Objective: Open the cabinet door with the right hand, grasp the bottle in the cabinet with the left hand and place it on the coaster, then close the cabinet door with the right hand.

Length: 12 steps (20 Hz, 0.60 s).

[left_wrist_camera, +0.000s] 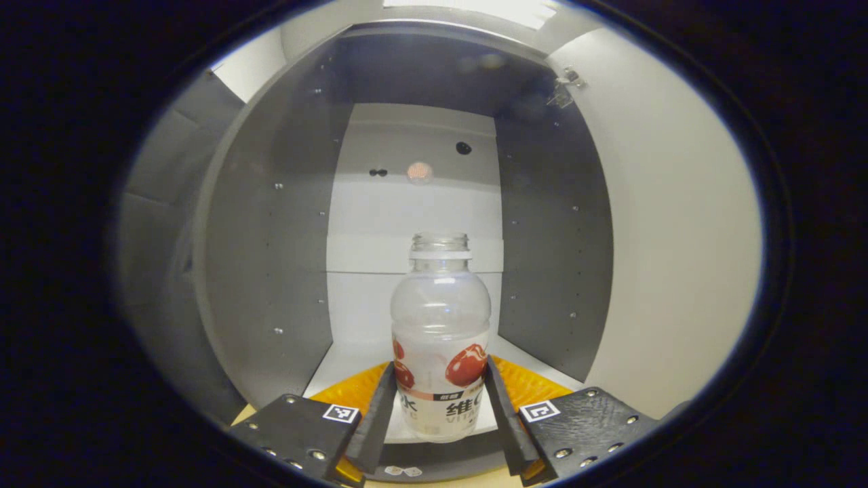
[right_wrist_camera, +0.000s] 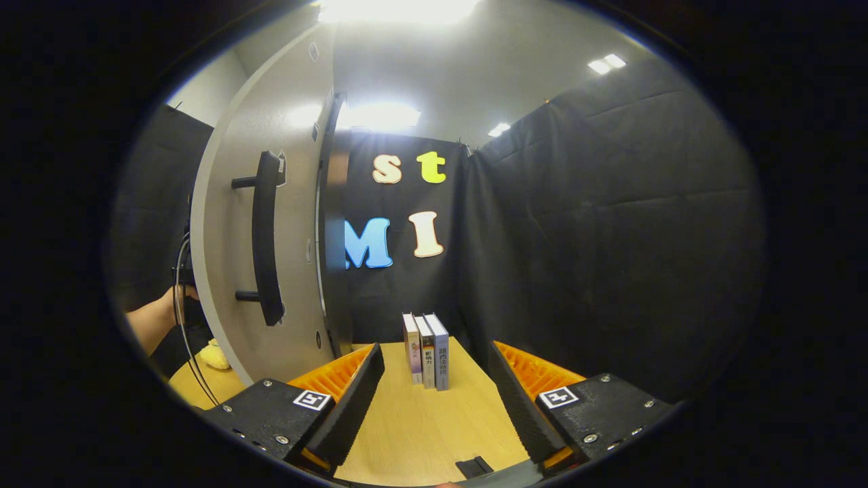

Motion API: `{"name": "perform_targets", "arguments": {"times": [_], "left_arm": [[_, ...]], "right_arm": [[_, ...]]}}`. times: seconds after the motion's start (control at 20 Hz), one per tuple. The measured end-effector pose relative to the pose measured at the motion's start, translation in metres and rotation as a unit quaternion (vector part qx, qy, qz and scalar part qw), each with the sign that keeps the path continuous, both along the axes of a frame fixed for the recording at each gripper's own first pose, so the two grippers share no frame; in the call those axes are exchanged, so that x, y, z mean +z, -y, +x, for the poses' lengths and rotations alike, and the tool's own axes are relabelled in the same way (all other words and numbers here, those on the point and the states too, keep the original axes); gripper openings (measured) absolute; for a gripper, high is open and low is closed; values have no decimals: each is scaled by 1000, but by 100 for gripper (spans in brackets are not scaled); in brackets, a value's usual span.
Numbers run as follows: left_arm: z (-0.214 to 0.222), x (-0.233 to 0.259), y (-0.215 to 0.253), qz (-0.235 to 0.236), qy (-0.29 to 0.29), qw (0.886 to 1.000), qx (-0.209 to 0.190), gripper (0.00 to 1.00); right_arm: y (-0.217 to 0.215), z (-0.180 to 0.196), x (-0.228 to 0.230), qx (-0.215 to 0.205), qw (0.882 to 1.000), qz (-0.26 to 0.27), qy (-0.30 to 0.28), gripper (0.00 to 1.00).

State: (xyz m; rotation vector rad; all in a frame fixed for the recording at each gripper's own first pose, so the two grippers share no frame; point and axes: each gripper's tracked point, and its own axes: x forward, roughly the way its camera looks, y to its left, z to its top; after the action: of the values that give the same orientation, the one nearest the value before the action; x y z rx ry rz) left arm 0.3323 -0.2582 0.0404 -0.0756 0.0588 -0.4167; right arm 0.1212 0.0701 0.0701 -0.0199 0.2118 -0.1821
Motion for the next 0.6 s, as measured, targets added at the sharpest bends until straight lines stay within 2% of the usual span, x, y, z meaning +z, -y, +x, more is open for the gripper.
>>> {"name": "perform_targets", "arguments": {"times": [0.15, 0.2, 0.35, 0.4, 0.45, 0.6], "left_arm": [[-28, 8, -15, 1, 11, 1000, 19, 71], [-37, 9, -20, 1, 12, 1000, 25, 77], [-64, 8, -37, 7, 16, 999, 47, 76], [-73, 7, -42, 7, 17, 998, 53, 71], [-80, 6, -45, 6, 17, 998, 58, 76], [-102, 3, -56, 9, 20, 997, 72, 77]], "right_arm": [[6, -7, 0, 16, 1000, 3, -3, 95], [10, -8, 0, 21, 1000, 4, -2, 95], [14, -10, 0, 37, 999, 13, -1, 95], [14, -10, -2, 42, 999, 13, -2, 95], [15, -10, -2, 45, 999, 12, -3, 95], [22, -13, -1, 53, 999, 14, 0, 95]]}}
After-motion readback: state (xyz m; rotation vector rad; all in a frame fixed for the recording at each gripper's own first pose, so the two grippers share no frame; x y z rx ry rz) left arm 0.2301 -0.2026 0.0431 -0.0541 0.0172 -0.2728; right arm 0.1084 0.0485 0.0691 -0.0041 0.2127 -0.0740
